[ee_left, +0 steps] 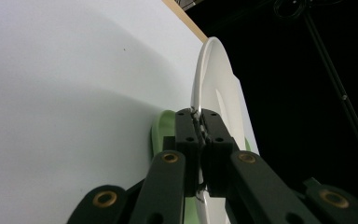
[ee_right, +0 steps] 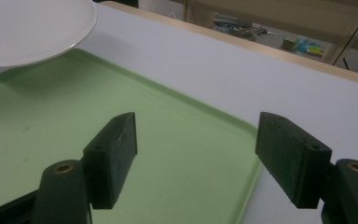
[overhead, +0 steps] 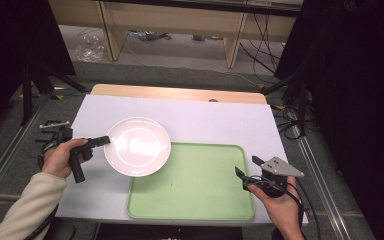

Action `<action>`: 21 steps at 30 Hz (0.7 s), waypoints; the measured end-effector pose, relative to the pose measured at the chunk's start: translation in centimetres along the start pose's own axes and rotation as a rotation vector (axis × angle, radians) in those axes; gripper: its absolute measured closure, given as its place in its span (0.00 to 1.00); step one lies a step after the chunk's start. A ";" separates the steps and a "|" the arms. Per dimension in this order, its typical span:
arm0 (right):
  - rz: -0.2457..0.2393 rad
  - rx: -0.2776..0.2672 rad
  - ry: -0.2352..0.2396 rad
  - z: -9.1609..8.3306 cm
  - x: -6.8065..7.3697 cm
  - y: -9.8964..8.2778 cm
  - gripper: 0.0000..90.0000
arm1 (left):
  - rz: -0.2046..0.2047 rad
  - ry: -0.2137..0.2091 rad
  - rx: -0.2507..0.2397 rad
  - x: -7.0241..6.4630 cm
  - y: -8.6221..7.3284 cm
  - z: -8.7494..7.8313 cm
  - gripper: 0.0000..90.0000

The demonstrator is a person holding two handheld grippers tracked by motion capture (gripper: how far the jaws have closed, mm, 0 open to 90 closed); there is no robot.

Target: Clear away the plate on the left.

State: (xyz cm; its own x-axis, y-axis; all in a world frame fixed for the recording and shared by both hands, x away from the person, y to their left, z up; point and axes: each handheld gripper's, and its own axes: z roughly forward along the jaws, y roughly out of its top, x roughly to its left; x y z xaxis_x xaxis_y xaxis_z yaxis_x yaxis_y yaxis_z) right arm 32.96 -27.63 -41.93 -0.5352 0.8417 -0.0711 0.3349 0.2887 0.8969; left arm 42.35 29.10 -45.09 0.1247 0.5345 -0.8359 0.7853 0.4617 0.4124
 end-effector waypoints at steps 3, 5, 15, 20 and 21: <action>0.007 0.013 0.008 -0.1 0.0 0.0 0.34 | -0.001 -0.004 -0.004 0.0 0.0 0.1 0.96; 0.006 0.013 0.008 -0.1 0.0 0.0 0.34 | 0.005 0.003 0.002 -0.1 -0.1 0.2 0.96; 0.007 0.013 0.009 -0.1 0.1 0.0 0.34 | 0.008 -0.010 0.014 -0.5 -0.2 0.8 0.96; 0.012 0.016 0.011 -0.1 0.1 0.0 0.34 | 0.010 -0.015 0.014 -0.6 -0.3 1.0 0.96; 0.012 0.015 0.011 -0.1 0.1 0.0 0.34 | 0.010 -0.006 0.022 -0.7 -0.3 1.0 0.96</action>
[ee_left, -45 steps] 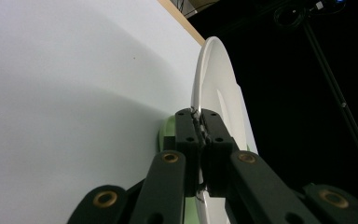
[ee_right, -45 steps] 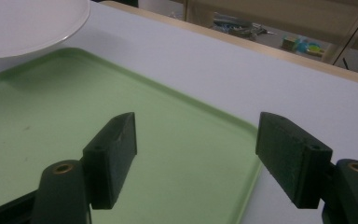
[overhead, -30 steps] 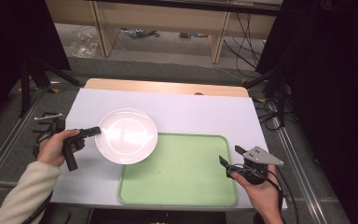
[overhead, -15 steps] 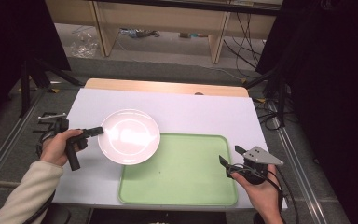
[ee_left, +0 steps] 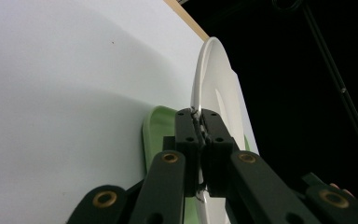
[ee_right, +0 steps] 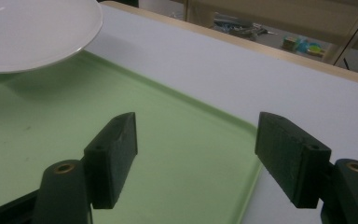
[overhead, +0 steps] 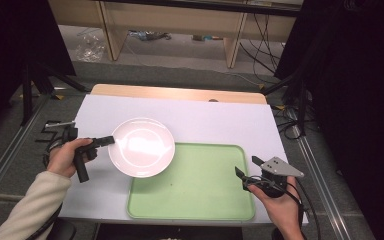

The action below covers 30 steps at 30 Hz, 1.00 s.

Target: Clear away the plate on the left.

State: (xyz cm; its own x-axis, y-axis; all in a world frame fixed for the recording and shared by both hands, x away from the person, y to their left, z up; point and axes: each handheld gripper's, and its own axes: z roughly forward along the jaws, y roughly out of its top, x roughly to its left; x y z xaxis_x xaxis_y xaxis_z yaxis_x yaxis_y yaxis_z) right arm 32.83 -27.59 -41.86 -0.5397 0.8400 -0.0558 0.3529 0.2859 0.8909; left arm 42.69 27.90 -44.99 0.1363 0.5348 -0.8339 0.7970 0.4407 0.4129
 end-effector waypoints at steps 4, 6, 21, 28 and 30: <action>0.002 0.001 0.000 0.0 0.0 0.0 0.34 | 0.002 -0.009 -0.002 -0.1 -0.1 0.3 0.96; 0.002 0.001 0.000 0.0 0.0 0.0 0.34 | 0.001 -0.006 0.006 -0.2 -0.1 0.4 0.96; -0.018 -0.001 -0.013 -0.1 -0.1 0.0 0.34 | 0.014 -0.013 0.023 -0.6 -0.3 1.1 0.96; -0.017 -0.002 -0.013 -0.1 -0.1 0.0 0.35 | 0.016 -0.013 0.022 -0.7 -0.3 1.3 0.96; -0.017 -0.002 -0.013 -0.1 -0.1 0.0 0.35 | 0.015 -0.016 0.024 -0.8 -0.4 1.4 0.96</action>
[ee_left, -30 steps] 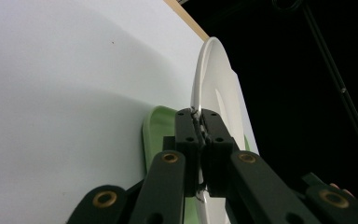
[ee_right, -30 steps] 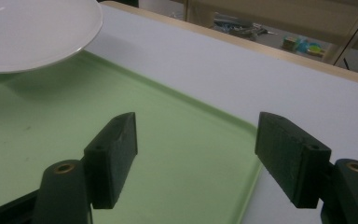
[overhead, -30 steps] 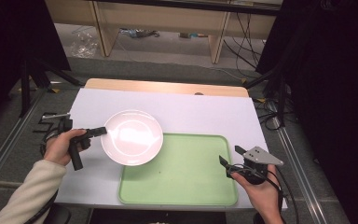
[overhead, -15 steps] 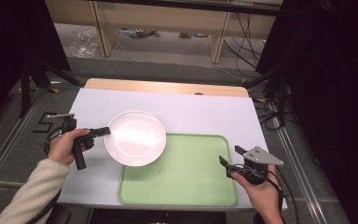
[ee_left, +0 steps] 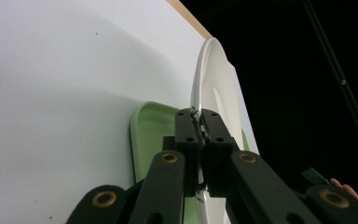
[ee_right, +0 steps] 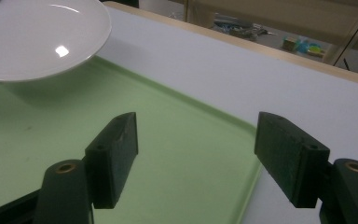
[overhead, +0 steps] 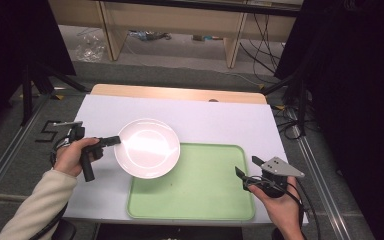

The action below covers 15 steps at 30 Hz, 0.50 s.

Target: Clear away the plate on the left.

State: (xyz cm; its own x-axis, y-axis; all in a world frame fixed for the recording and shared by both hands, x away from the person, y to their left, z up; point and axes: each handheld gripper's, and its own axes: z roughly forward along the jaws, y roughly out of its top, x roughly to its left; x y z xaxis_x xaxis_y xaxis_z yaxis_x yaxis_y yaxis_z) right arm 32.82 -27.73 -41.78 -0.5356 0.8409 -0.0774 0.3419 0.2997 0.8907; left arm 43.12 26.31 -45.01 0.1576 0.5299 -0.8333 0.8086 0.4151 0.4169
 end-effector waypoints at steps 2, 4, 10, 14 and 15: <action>0.000 0.000 0.000 0.0 0.0 0.0 0.35 | 0.004 0.007 0.006 -0.1 0.0 0.1 0.96; 0.000 -0.001 0.000 0.0 0.0 0.0 0.35 | 0.006 0.005 0.009 -0.1 -0.1 0.2 0.96; 0.000 -0.001 0.000 0.0 0.0 0.0 0.35 | 0.006 -0.001 0.011 -0.4 -0.2 0.6 0.96; 0.000 0.000 0.000 0.0 0.0 0.0 0.35 | 0.012 -0.005 0.015 -0.5 -0.3 0.9 0.96; 0.000 0.000 0.000 0.0 0.0 0.0 0.35 | 0.003 0.006 0.026 -0.6 -0.2 0.9 0.96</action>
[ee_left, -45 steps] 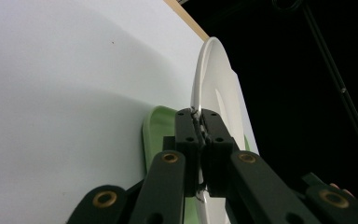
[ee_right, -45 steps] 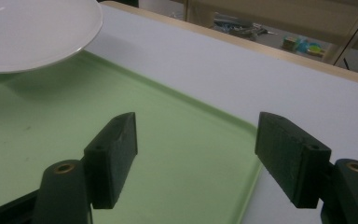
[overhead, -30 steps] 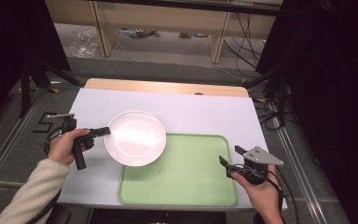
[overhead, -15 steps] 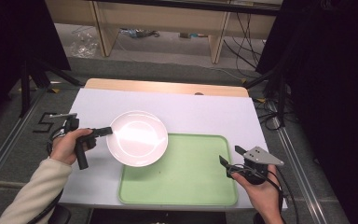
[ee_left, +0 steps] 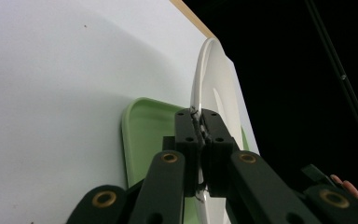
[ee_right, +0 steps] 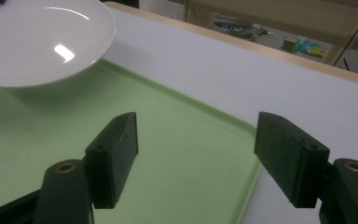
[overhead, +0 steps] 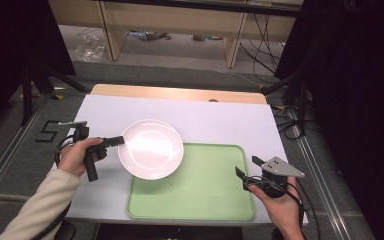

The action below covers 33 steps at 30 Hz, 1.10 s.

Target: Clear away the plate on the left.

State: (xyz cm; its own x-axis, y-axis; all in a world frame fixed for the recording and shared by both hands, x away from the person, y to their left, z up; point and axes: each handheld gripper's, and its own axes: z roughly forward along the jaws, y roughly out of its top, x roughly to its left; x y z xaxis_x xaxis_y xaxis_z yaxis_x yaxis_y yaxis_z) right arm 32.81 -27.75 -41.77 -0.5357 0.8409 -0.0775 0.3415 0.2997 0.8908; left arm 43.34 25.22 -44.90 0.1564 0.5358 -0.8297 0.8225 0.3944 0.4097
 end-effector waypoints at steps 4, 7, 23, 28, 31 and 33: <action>0.000 0.000 0.000 0.0 0.0 0.0 0.35 | 0.007 -0.012 -0.003 -0.1 -0.2 0.4 0.96; 0.001 -0.001 -0.001 0.0 0.0 0.0 0.35 | 0.013 -0.010 0.004 -0.2 -0.2 0.6 0.96; 0.000 -0.001 0.001 0.0 0.0 0.0 0.35 | 0.019 -0.010 0.023 -0.6 -0.5 1.4 0.96; 0.000 -0.001 0.000 0.0 0.0 0.0 0.35 | 0.019 -0.006 0.039 -0.7 -0.6 1.6 0.96; -0.001 -0.002 0.001 0.0 0.0 0.0 0.35 | 0.019 -0.009 0.040 -0.8 -0.7 1.7 0.96; 0.000 -0.001 0.000 0.0 0.0 0.0 0.35 | 0.019 -0.009 0.044 -0.9 -0.8 1.9 0.96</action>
State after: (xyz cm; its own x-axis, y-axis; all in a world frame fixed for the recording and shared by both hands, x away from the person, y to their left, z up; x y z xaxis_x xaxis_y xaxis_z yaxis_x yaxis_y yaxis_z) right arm 32.83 -27.78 -41.75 -0.5358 0.8408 -0.0775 0.3406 0.2992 0.8913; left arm 43.60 23.05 -45.20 0.1770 0.5364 -0.8252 0.8427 0.3505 0.4086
